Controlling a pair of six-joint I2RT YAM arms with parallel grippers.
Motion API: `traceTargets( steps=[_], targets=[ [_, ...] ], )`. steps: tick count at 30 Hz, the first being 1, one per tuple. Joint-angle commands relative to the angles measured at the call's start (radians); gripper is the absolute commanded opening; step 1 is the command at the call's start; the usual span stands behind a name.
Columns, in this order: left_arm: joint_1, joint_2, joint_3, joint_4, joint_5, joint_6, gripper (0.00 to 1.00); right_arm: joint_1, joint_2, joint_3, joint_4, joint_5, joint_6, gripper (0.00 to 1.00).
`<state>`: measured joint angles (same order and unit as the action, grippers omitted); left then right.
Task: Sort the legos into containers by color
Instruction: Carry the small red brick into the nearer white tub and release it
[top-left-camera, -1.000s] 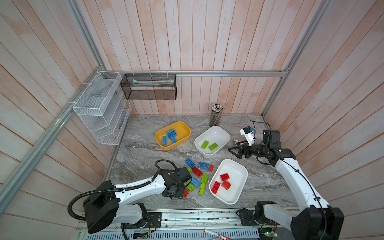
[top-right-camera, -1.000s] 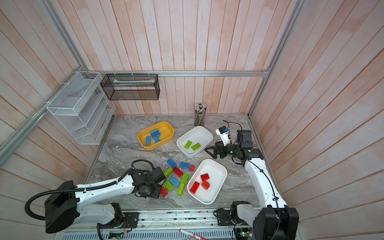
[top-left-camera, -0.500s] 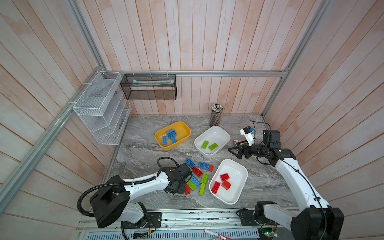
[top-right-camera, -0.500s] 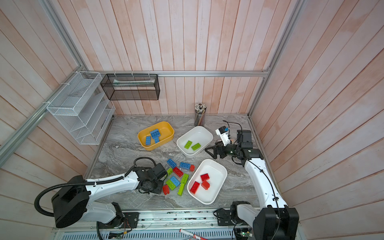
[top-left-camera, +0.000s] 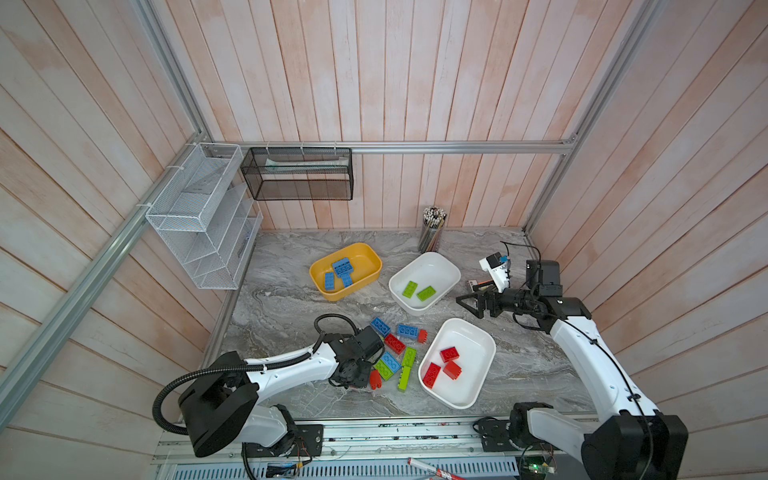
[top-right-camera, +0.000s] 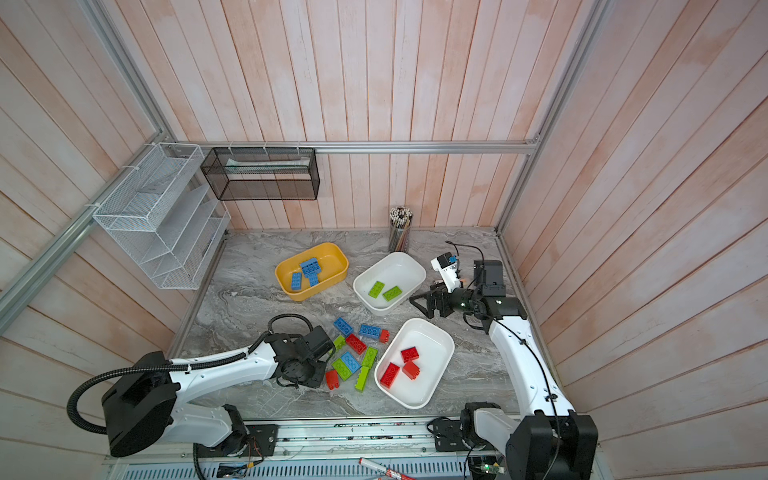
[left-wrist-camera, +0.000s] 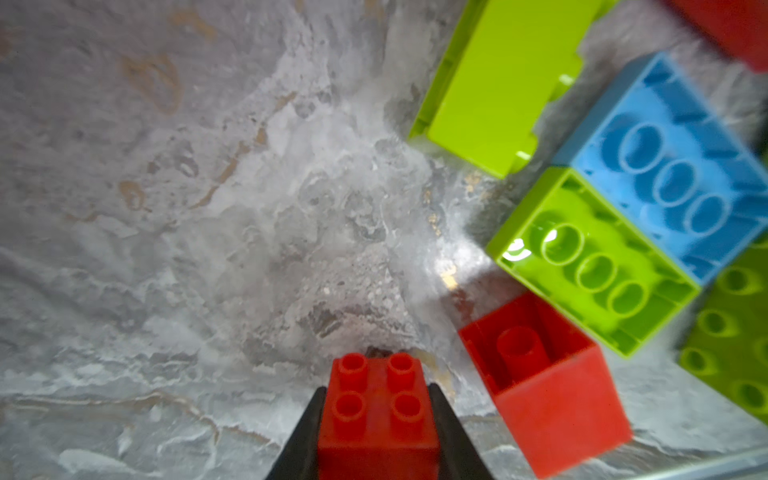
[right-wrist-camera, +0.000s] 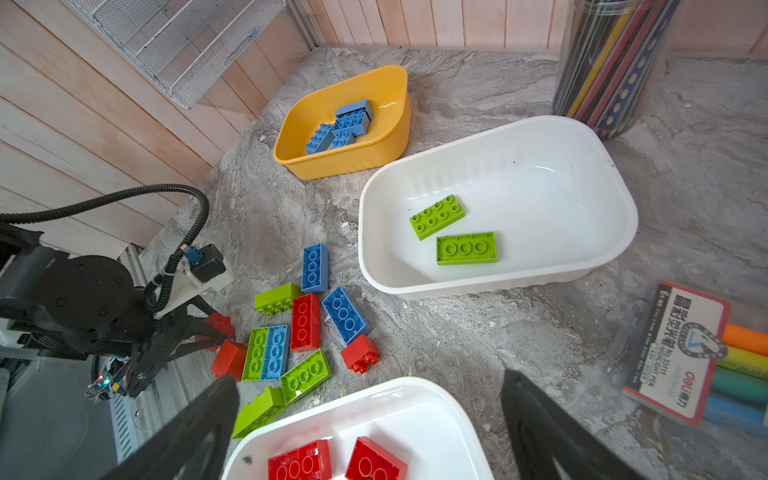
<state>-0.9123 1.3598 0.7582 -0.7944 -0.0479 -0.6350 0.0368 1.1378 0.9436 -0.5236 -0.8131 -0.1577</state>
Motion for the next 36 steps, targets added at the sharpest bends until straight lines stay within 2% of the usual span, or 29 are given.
traceTargets(
  steps=[1, 6, 10, 16, 22, 27, 29, 34, 36],
  targets=[
    [0.006, -0.055, 0.116, -0.064, 0.001, 0.013, 0.31, 0.003, -0.012, -0.005, 0.006, -0.006, -0.004, 0.98],
    [-0.001, -0.030, 0.276, -0.016, 0.063, 0.048, 0.31, 0.002, -0.013, 0.004, 0.026, 0.012, 0.010, 0.98],
    [-0.035, 0.071, 0.389, 0.077, 0.123, 0.087, 0.31, -0.004, -0.011, 0.015, 0.028, 0.043, 0.021, 0.98],
    [-0.168, 0.273, 0.576, 0.157, 0.179, 0.126, 0.31, -0.017, -0.005, 0.034, 0.022, 0.069, 0.025, 0.98],
    [-0.255, 0.413, 0.618, 0.210, 0.204, 0.139, 0.31, -0.028, 0.000, 0.038, 0.020, 0.072, 0.025, 0.98],
    [-0.267, 0.500, 0.643, 0.228, 0.176, 0.153, 0.32, -0.028, -0.001, 0.031, 0.023, 0.066, 0.029, 0.98],
    [-0.268, 0.505, 0.633, 0.247, 0.185, 0.162, 0.37, -0.029, -0.003, 0.028, 0.020, 0.062, 0.023, 0.98],
    [-0.267, 0.464, 0.600, 0.274, 0.233, 0.163, 0.62, -0.028, 0.000, 0.025, 0.017, 0.057, 0.019, 0.98],
    [-0.265, 0.423, 0.588, 0.260, 0.211, 0.165, 0.66, -0.029, -0.002, 0.019, 0.024, 0.048, 0.025, 0.98]
  ],
)
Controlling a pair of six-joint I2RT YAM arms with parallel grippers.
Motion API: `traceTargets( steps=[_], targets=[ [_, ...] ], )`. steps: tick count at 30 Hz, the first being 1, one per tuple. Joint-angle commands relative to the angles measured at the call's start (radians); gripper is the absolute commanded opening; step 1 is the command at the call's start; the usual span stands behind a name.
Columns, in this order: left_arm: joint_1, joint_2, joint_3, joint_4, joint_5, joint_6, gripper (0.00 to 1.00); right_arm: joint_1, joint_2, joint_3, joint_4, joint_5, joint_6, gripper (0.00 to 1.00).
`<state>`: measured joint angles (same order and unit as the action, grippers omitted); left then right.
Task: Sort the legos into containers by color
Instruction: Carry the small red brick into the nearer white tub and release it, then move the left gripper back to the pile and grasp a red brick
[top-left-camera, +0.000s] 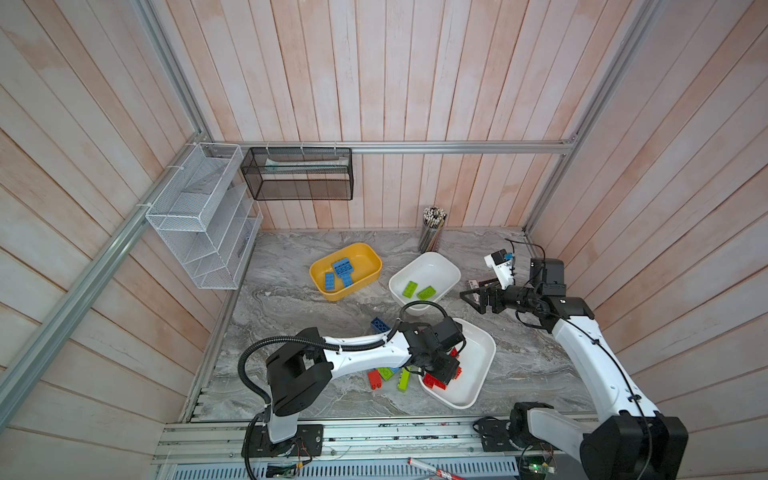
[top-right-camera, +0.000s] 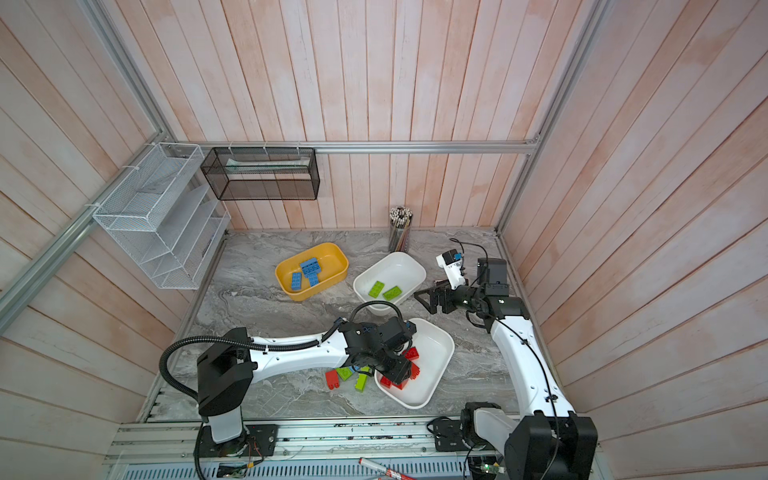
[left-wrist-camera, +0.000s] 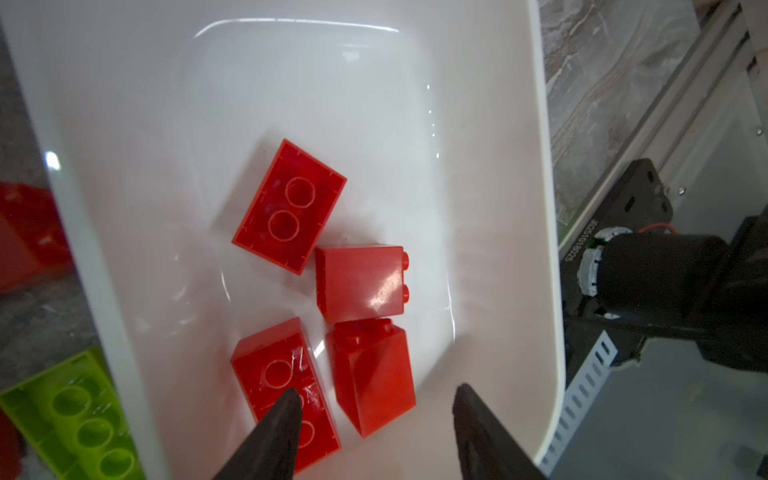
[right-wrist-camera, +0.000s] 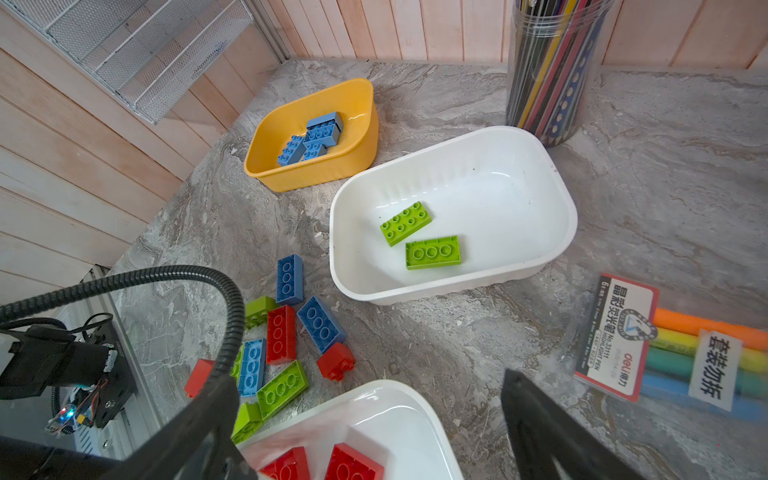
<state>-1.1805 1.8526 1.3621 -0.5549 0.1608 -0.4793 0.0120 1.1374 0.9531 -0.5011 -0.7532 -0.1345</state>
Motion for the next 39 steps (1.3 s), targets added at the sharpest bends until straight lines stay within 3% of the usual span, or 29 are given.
traceTargets(
  steps=[1, 7, 13, 17, 22, 28, 36, 39],
  targets=[
    [0.005, -0.097, -0.025, 0.008, -0.010, 0.009, 0.68, -0.003, -0.004, 0.003, 0.010, -0.017, 0.005, 0.98],
    [0.019, -0.302, -0.130, -0.114, -0.063, -0.094, 0.68, -0.004, -0.008, -0.014, 0.027, -0.047, 0.014, 0.98],
    [0.038, -0.492, -0.311, -0.254, -0.168, -0.348, 0.68, -0.001, -0.007, -0.018, 0.024, -0.064, 0.012, 0.98],
    [0.041, -0.521, -0.409, -0.251, -0.188, -0.499, 0.70, 0.006, -0.005, -0.031, 0.033, -0.069, 0.017, 0.98],
    [0.038, -0.533, -0.471, -0.256, -0.242, -0.602, 0.71, 0.006, -0.004, -0.031, 0.032, -0.068, 0.008, 0.98],
    [0.073, -0.521, -0.564, -0.175, -0.270, -0.618, 0.71, 0.007, 0.000, -0.040, 0.050, -0.078, 0.013, 0.98],
    [0.105, -0.440, -0.556, -0.088, -0.252, -0.563, 0.69, 0.008, -0.007, -0.057, 0.058, -0.078, 0.017, 0.98],
    [0.115, -0.405, -0.559, -0.106, -0.265, -0.555, 0.64, 0.008, -0.008, -0.064, 0.057, -0.080, 0.017, 0.98]
  ],
)
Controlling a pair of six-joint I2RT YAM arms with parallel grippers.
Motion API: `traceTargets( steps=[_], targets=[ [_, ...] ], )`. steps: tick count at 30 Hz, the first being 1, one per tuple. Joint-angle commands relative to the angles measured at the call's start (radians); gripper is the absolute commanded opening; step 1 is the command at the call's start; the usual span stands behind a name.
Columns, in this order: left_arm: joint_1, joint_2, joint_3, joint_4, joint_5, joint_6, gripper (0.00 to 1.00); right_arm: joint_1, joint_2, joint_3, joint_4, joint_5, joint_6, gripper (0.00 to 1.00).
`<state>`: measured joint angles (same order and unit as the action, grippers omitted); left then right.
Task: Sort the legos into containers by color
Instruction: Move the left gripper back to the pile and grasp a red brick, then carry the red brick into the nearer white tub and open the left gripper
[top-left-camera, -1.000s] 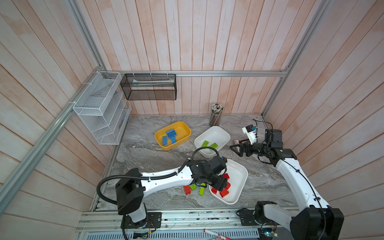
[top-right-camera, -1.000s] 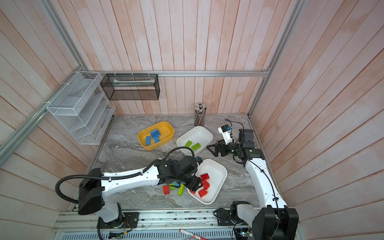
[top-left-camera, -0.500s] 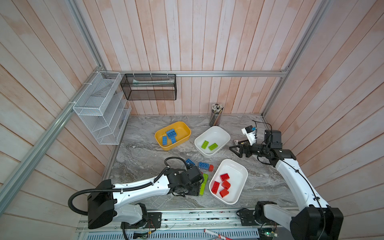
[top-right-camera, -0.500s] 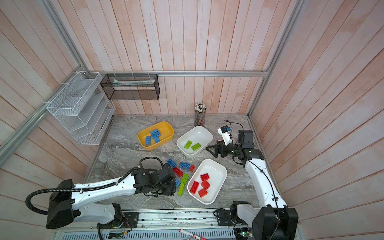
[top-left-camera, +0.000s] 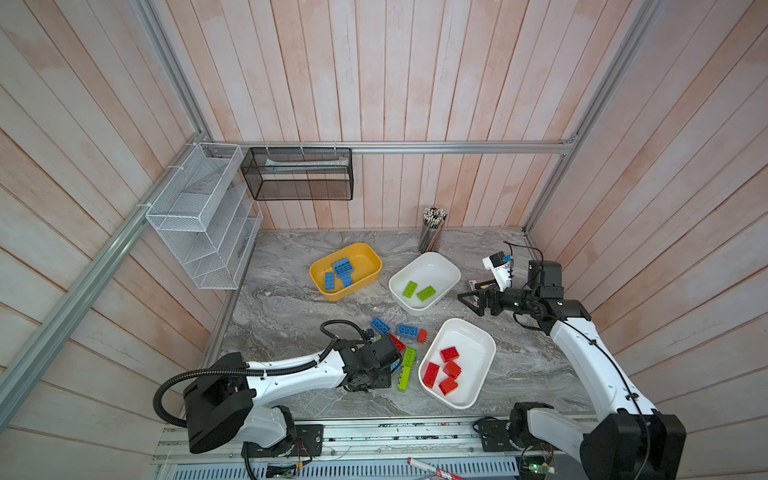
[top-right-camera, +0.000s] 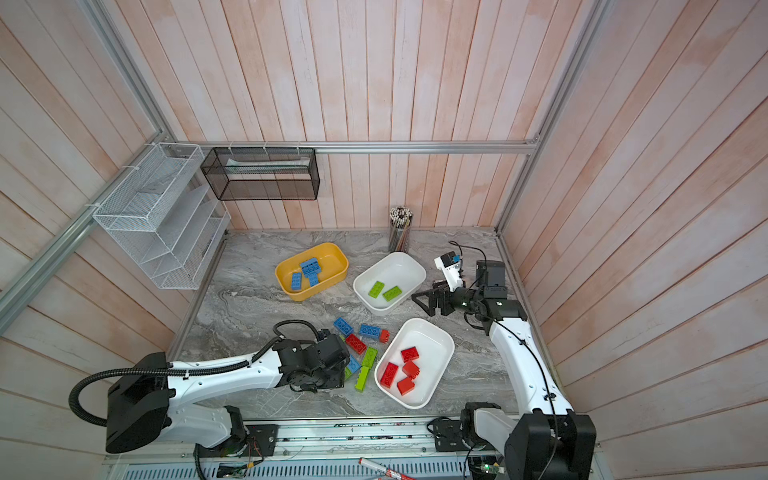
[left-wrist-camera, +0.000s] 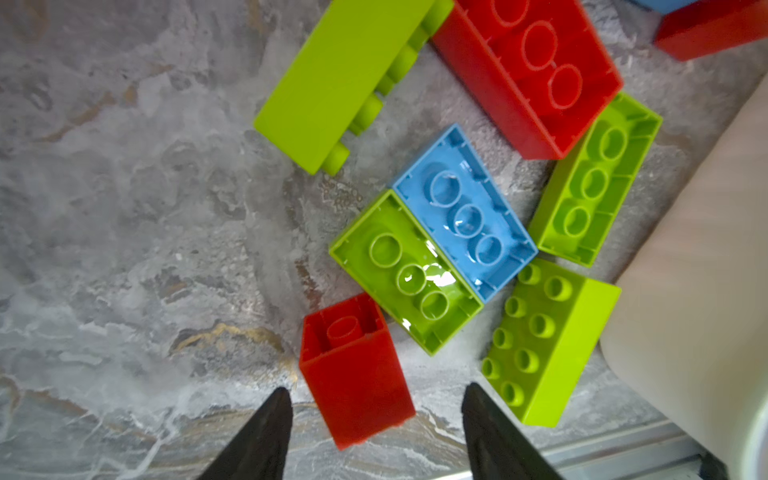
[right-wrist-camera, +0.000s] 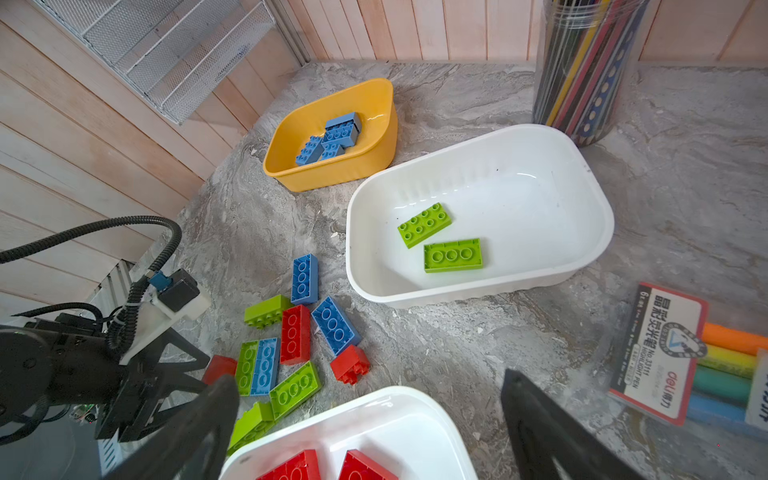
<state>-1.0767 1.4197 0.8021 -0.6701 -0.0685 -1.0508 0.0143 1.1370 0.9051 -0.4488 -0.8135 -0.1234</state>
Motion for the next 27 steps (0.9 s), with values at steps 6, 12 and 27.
traceTargets(
  steps=[6, 12, 27],
  targets=[
    [0.013, 0.066, 0.002, -0.011, -0.055, 0.021, 0.53, 0.006, -0.019, -0.027, 0.005, -0.017, 0.004, 0.98],
    [0.011, 0.059, 0.004, -0.059, -0.065, 0.030, 0.45, 0.006, -0.020, -0.032, 0.007, -0.014, 0.002, 0.98],
    [0.038, 0.020, 0.116, -0.176, -0.039, 0.197, 0.22, 0.004, -0.031, -0.035, 0.019, -0.004, 0.009, 0.98]
  ],
)
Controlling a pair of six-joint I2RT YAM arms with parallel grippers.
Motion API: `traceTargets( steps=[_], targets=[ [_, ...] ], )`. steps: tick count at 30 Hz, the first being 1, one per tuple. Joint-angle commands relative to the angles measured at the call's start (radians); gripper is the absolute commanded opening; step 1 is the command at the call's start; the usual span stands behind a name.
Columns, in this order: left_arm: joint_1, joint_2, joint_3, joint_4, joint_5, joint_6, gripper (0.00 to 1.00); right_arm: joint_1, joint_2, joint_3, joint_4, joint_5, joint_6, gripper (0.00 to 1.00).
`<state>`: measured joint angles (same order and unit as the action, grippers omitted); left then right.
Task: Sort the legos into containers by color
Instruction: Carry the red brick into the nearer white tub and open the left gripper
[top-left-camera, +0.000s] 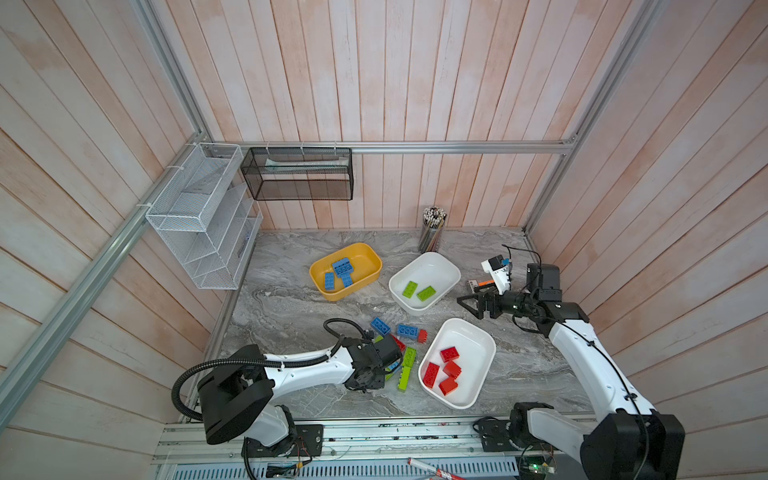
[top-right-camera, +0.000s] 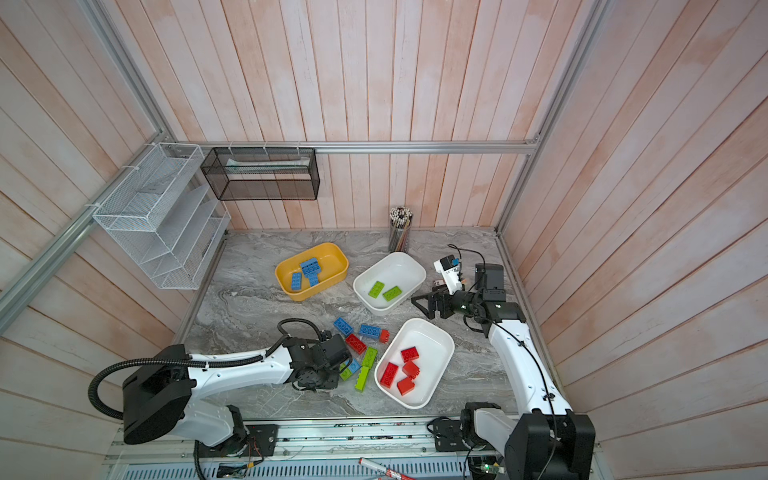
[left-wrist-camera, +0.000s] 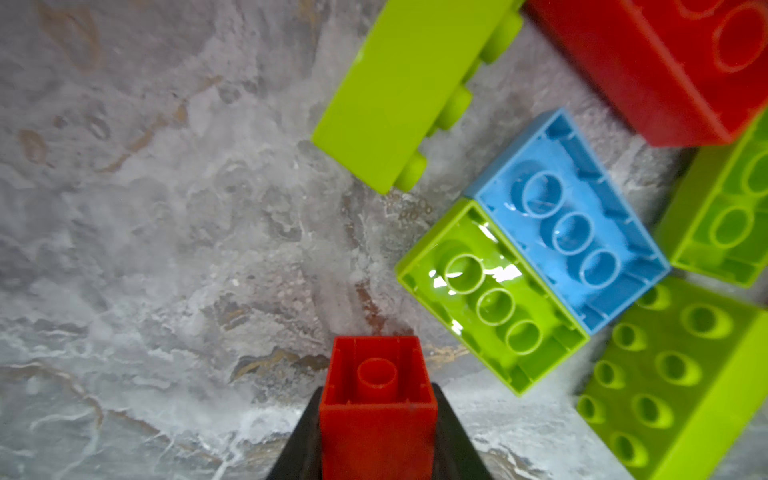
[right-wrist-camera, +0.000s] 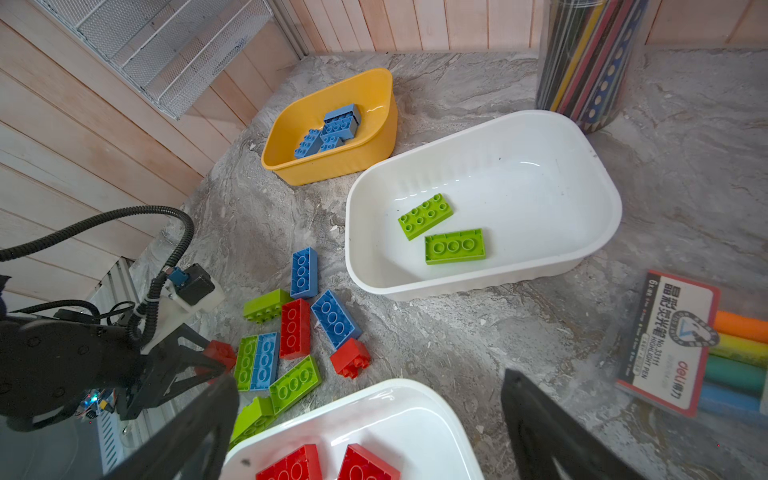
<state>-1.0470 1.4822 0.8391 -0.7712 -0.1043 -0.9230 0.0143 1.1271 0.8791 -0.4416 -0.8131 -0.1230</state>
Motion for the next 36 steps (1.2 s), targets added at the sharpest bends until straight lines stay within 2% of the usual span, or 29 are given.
traceTargets(
  steps=[1, 5, 7, 12, 16, 19, 25, 27, 30, 33, 36],
  targets=[
    [0.010, -0.059, 0.116, -0.092, 0.006, 0.084, 0.22, 0.004, -0.022, -0.008, 0.012, -0.005, 0.013, 0.98],
    [0.010, -0.079, 0.260, -0.069, 0.088, 0.165, 0.22, 0.004, -0.027, -0.001, 0.003, -0.009, 0.017, 0.98],
    [0.004, -0.047, 0.335, -0.029, 0.149, 0.223, 0.22, 0.004, -0.031, 0.003, -0.006, -0.001, 0.016, 0.98],
    [-0.042, 0.085, 0.479, 0.061, 0.210, 0.326, 0.22, 0.005, -0.036, 0.017, -0.028, 0.026, 0.017, 0.98],
    [-0.073, 0.213, 0.558, 0.167, 0.224, 0.374, 0.22, 0.003, -0.039, 0.019, -0.028, 0.065, 0.031, 0.98],
    [-0.098, 0.314, 0.633, 0.236, 0.191, 0.406, 0.22, 0.001, -0.028, 0.026, -0.026, 0.095, 0.045, 0.98],
    [-0.116, 0.477, 0.733, 0.347, 0.167, 0.411, 0.23, -0.001, -0.020, 0.034, -0.029, 0.122, 0.044, 0.98],
    [-0.116, 0.517, 0.737, 0.365, 0.192, 0.399, 0.23, -0.003, -0.016, 0.035, -0.033, 0.127, 0.039, 0.98],
    [-0.114, 0.545, 0.732, 0.364, 0.209, 0.394, 0.30, -0.003, -0.012, 0.032, -0.030, 0.127, 0.037, 0.98],
    [-0.112, 0.524, 0.745, 0.337, 0.191, 0.421, 0.51, -0.003, -0.006, 0.031, -0.024, 0.121, 0.041, 0.98],
    [-0.102, 0.465, 0.737, 0.336, 0.213, 0.424, 0.62, -0.003, -0.006, 0.026, -0.016, 0.111, 0.044, 0.98]
  ],
)
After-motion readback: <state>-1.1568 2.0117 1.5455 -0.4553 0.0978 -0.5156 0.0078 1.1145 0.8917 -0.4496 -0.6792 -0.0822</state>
